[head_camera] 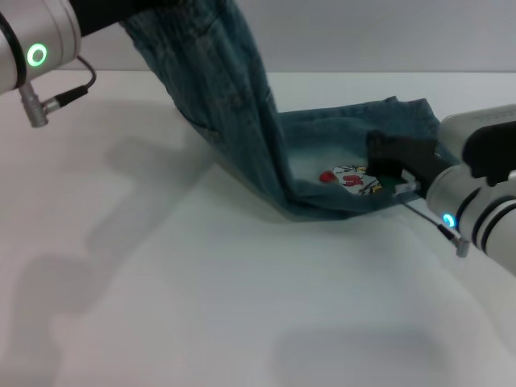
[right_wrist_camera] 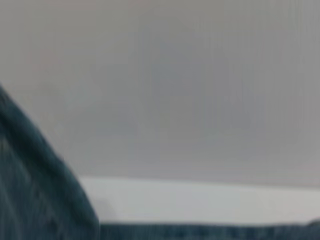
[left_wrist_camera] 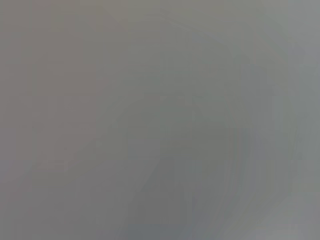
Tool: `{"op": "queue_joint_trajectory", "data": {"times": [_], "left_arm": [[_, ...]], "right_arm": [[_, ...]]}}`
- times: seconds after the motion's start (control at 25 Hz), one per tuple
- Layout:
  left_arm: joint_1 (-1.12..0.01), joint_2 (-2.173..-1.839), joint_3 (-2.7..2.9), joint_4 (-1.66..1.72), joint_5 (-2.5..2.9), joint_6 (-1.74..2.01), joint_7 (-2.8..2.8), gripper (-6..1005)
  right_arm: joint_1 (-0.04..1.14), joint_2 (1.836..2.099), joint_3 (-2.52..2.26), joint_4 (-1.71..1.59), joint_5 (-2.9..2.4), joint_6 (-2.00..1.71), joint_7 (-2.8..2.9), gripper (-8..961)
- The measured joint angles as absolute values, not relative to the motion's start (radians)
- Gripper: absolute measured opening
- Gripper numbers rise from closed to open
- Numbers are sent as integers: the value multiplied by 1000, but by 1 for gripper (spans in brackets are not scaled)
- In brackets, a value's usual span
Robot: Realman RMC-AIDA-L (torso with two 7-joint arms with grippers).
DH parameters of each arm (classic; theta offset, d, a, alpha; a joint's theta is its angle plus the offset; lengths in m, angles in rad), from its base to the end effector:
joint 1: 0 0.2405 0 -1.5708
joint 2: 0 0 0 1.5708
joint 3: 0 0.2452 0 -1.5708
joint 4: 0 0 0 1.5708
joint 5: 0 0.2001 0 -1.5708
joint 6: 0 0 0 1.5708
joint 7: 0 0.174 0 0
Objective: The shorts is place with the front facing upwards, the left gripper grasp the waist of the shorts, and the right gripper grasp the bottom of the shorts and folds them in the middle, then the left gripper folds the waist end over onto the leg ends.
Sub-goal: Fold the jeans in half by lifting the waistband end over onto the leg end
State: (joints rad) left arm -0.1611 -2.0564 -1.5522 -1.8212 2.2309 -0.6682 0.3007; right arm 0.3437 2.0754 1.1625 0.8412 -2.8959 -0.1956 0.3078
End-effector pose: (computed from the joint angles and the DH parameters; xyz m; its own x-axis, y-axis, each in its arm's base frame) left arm -0.1003 0.3617 0.0542 0.5946 0.3177 0.7386 0.7742 -0.4740 -0.4194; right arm 0.2418 0.3808 -0.0828 0.6700 -0.3867 -0.6337 -0.7422 -0.3298 -0.5834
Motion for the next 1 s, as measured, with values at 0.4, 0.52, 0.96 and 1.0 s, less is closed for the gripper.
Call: {"op": "queue_joint_trajectory", "data": {"times": [0.4, 0.52, 0.96, 1.0], "left_arm": [[-167, -2057, -1524, -1893, 2187, -662, 301, 4], [-169, -2057, -1515, -1896, 2184, -662, 301, 4], [-183, -2058, -1510, -1876, 2184, -653, 303, 3], [-184, -2058, -1510, -1872, 2184, -653, 303, 3]], "right_arm": [[530, 2078, 1022, 683, -2857, -207, 428, -2], [560, 2078, 968, 695, -2857, -207, 465, -2], [628, 2084, 863, 722, -2857, -235, 524, -1], [637, 2084, 854, 718, -2857, -240, 533, -1]]}}
